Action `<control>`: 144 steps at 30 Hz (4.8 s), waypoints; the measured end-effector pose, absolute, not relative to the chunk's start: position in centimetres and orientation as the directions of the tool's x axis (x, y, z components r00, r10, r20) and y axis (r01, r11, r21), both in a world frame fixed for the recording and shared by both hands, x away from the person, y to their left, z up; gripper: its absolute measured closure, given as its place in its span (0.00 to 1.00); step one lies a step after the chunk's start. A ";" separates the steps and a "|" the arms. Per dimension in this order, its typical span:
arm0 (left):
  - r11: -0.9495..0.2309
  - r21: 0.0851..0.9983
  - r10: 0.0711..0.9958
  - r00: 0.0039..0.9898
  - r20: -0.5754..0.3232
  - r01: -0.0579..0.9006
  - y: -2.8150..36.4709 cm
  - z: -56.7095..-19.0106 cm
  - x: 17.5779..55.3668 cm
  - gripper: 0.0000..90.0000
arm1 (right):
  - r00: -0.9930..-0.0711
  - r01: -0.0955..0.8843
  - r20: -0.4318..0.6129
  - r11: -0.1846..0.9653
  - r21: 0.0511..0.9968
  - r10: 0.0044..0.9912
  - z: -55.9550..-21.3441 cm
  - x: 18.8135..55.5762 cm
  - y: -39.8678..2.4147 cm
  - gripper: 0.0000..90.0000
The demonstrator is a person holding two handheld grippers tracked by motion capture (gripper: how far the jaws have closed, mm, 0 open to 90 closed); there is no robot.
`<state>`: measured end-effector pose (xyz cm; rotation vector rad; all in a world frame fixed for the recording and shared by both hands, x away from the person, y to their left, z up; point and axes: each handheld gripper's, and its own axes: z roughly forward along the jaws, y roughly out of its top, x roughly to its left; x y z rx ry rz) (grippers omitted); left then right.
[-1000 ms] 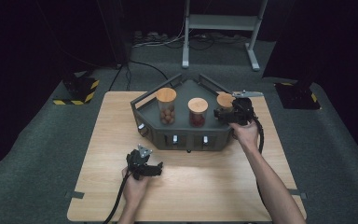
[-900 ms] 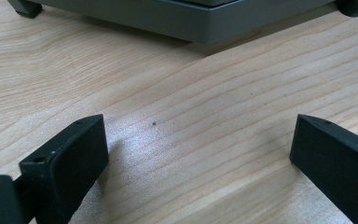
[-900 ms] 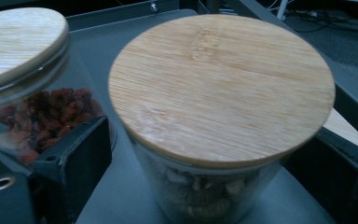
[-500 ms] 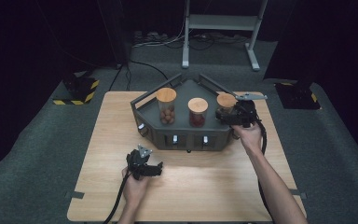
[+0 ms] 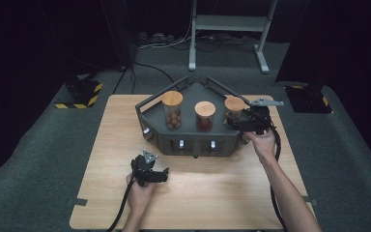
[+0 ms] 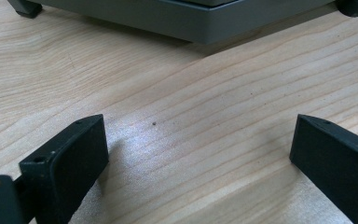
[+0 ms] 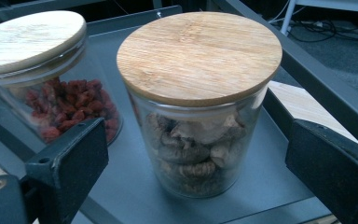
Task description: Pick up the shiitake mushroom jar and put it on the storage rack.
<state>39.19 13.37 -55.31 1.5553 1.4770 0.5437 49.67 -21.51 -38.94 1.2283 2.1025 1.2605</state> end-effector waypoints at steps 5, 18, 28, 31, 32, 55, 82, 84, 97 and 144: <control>0.114 0.825 0.947 0.191 -0.259 0.553 13.4 -55.3 39.2 0.05 | -0.544 0.472 0.099 0.207 0.857 0.833 -38.8 49.2 -21.7 0.06; 0.114 0.825 0.947 0.191 -0.258 0.553 13.4 -55.3 39.2 0.04 | -0.548 0.468 0.105 0.201 0.861 0.830 -38.8 48.5 -22.3 0.06; 0.113 0.825 0.947 0.191 -0.258 0.553 13.4 -55.3 39.2 0.05 | -0.547 0.464 0.103 0.199 0.863 0.831 -38.8 48.0 -23.0 0.06; 0.114 0.825 0.947 0.191 -0.259 0.553 13.4 -55.3 39.2 0.05 | -0.541 0.466 0.104 0.195 0.863 0.834 -38.7 47.9 -23.2 0.07; 0.114 0.825 0.947 0.191 -0.258 0.553 13.4 -55.3 39.2 0.05 | -0.541 0.464 0.103 0.195 0.864 0.835 -38.7 47.9 -23.2 0.07; 0.112 0.826 0.947 0.192 -0.257 0.553 13.4 -55.3 39.2 0.05 | -0.522 0.456 0.107 0.171 0.874 0.846 -38.9 46.7 -24.9 0.07; 0.112 0.826 0.947 0.192 -0.257 0.553 13.4 -55.3 39.2 0.05 | -0.507 0.450 0.097 0.168 0.877 0.856 -40.4 44.7 -26.0 0.08; 0.113 0.826 0.947 0.192 -0.258 0.553 13.4 -55.3 39.2 0.05 | -0.506 0.453 0.103 0.163 0.877 0.856 -40.6 44.7 -26.1 0.08; 0.112 0.826 0.947 0.192 -0.257 0.553 13.4 -55.3 39.2 0.04 | -0.508 0.455 0.114 0.154 0.877 0.854 -41.7 43.8 -26.5 0.08; 0.113 0.826 0.947 0.192 -0.258 0.553 13.4 -55.3 39.2 0.05 | -0.474 0.517 0.137 0.149 0.843 0.870 -46.6 42.2 -27.0 0.08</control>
